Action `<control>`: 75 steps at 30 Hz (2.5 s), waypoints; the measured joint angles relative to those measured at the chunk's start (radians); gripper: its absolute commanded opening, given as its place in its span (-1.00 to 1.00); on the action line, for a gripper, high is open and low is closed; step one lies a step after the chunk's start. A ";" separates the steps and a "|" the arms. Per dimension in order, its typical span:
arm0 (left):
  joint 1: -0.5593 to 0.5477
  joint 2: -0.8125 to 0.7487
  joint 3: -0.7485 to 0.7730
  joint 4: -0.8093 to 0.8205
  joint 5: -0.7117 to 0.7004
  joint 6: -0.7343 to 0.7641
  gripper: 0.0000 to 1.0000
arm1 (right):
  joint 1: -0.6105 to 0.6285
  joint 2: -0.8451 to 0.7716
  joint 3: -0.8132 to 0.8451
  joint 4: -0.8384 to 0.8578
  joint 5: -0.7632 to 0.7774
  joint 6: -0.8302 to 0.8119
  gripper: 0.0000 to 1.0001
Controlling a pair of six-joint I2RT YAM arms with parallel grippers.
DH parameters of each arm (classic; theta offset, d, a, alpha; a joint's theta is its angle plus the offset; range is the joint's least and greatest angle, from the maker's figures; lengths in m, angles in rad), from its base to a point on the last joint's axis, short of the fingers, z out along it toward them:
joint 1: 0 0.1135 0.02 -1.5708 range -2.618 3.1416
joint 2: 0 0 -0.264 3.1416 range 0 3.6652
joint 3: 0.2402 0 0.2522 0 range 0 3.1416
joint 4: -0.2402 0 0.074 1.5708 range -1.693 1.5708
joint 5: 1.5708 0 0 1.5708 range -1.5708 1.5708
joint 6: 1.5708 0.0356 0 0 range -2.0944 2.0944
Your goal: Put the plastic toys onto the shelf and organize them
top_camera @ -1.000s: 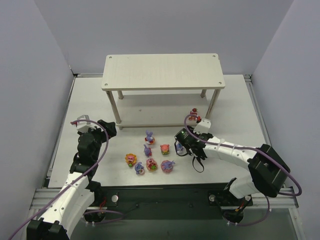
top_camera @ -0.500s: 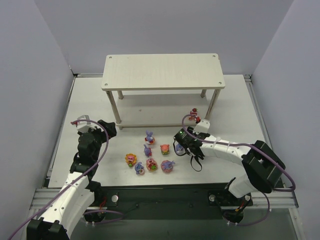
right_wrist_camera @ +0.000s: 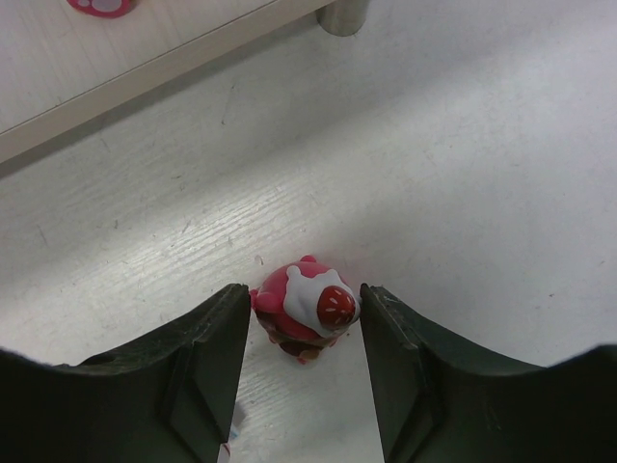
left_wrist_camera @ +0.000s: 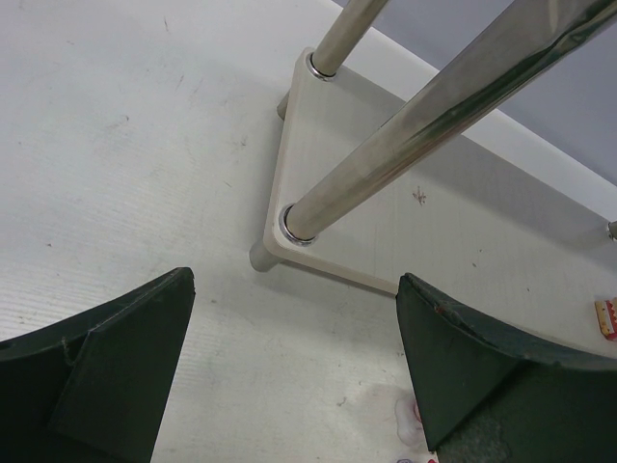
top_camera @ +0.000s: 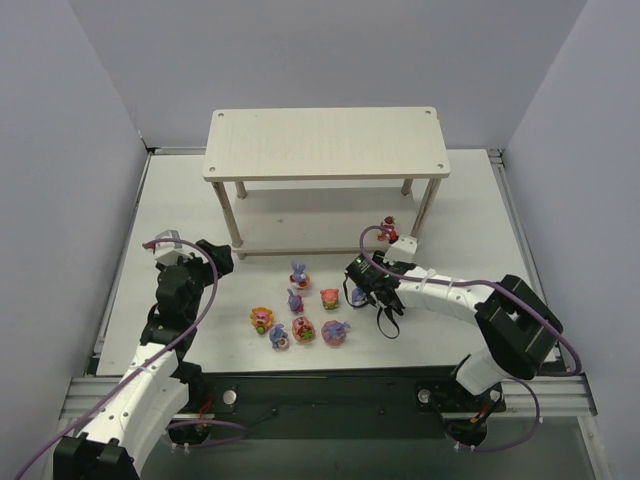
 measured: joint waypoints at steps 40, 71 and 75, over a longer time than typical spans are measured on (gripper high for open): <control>0.000 0.008 0.000 0.000 -0.003 0.002 0.92 | -0.001 -0.246 0.113 0.135 -0.043 -0.469 -0.87; 0.001 0.010 0.000 0.000 -0.008 0.008 0.93 | -0.138 0.053 0.210 0.394 -0.335 -0.742 -0.79; 0.002 0.010 0.000 0.000 -0.008 0.008 0.92 | -0.138 0.082 0.221 0.397 -0.333 -0.741 -0.78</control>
